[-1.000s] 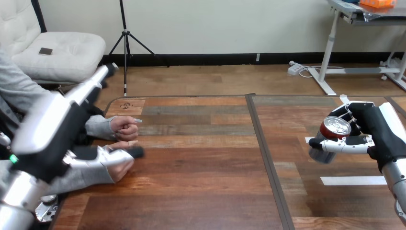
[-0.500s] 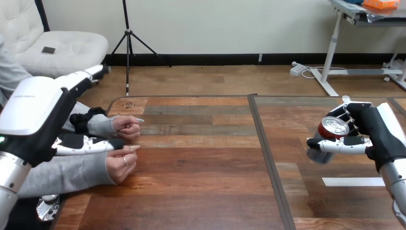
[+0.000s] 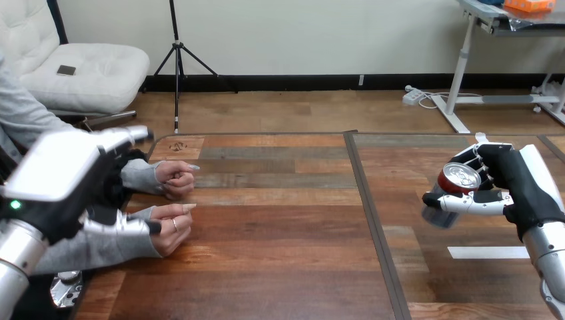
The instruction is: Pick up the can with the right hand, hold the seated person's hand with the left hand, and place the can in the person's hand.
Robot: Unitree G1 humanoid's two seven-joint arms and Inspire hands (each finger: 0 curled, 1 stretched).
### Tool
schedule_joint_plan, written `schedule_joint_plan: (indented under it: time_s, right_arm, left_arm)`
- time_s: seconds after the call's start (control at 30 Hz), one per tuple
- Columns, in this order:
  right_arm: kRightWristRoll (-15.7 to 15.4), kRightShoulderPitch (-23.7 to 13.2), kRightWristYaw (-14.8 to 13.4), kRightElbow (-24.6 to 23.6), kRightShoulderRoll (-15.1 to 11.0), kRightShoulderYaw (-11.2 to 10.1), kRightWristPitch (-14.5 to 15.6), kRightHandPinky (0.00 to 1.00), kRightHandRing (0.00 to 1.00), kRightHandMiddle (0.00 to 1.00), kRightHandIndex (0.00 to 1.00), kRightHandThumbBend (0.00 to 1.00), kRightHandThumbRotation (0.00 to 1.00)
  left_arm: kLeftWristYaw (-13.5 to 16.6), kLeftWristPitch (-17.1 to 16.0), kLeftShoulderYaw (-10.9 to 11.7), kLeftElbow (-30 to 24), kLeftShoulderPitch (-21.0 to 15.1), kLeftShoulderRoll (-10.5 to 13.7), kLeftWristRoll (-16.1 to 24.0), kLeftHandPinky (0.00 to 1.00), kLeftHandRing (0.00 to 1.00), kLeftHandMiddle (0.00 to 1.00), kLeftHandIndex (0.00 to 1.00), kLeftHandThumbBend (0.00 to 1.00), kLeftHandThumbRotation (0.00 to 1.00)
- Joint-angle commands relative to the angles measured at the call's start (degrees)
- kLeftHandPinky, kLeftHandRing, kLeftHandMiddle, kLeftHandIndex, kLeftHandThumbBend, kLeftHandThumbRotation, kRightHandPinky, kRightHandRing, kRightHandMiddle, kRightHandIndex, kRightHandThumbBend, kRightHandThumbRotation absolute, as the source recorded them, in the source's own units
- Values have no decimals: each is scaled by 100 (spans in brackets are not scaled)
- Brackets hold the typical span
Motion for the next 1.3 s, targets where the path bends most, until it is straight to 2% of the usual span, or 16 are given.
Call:
schedule_joint_plan:
  time_s: [0.0,0.2,0.33,0.4,0.47,0.63,0.77,0.9,1.03,1.27]
  right_arm:
    - [71,-387,-66,-264,-28,-81,-121,30,34,42,44,82,0]
    - [29,-375,-93,-235,-49,-64,-232,31,34,41,44,82,0]
    - [47,-376,-86,-210,-44,-77,-251,31,34,41,44,82,0]
    - [69,-377,-71,-194,-38,-87,-262,31,34,41,44,82,0]
    - [94,-375,-55,-179,-31,-100,-265,31,34,41,44,81,0]
    - [114,-359,-47,-207,-22,-109,-242,31,34,40,44,81,0]
    - [181,-347,18,-242,-3,-134,-208,32,34,41,44,81,0]
    - [252,-340,82,-255,8,-154,-175,33,36,41,44,80,0]
    - [255,-334,85,-258,0,-152,-171,33,36,41,44,80,0]
    - [266,-326,116,-274,3,-164,-158,33,36,41,44,80,0]
  left_arm:
    - [136,55,-246,280,-508,265,82,68,77,81,80,100,34]
    - [77,-12,-489,638,-693,376,63,68,77,81,80,100,34]
    - [-103,35,-635,756,-779,456,39,70,78,81,80,100,36]
    - [-313,112,-717,780,-819,499,19,70,78,82,80,100,37]
    - [-720,269,-792,754,-852,534,-71,73,80,83,82,100,38]
    - [-1448,622,-891,613,-884,575,-200,79,84,87,86,100,40]
    - [-1886,908,-961,515,-915,582,-208,81,85,88,87,100,41]
    - [-2176,1083,-977,449,-929,563,-273,82,86,88,88,100,41]
    - [-2308,1201,-1052,465,-976,558,-211,82,86,88,88,100,39]
    - [-2275,1362,-1162,499,-1018,556,-113,81,85,87,87,100,36]
